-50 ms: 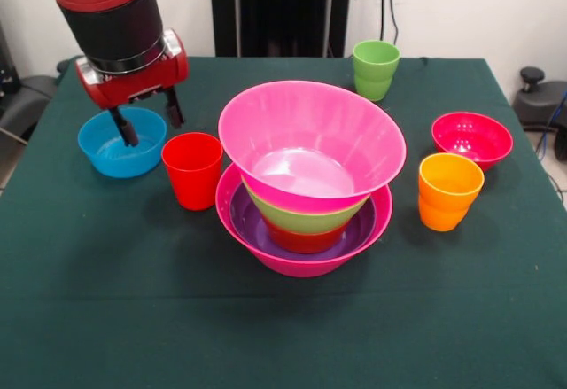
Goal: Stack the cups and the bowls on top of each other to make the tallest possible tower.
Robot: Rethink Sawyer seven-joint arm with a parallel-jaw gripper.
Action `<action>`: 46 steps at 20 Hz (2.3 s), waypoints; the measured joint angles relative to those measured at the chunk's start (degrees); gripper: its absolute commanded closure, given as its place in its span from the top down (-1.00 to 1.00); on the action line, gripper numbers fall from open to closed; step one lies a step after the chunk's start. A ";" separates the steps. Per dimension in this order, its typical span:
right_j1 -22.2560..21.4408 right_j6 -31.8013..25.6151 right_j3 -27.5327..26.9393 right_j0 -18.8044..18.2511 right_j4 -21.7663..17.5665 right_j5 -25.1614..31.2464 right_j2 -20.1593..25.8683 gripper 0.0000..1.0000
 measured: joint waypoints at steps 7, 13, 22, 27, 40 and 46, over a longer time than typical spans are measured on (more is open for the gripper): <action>0.01 0.00 0.64 0.00 -0.21 -4.47 -0.79 1.00; 0.01 0.00 1.51 0.00 -0.30 -7.87 -1.93 1.00; 0.04 0.00 2.53 0.02 -0.27 -9.62 -3.65 1.00; 0.04 0.00 3.28 0.02 -0.25 -9.90 -4.31 1.00; 0.19 0.03 7.38 0.04 1.83 -14.97 -5.23 1.00; 0.20 0.07 8.50 0.15 2.08 -17.88 -6.04 1.00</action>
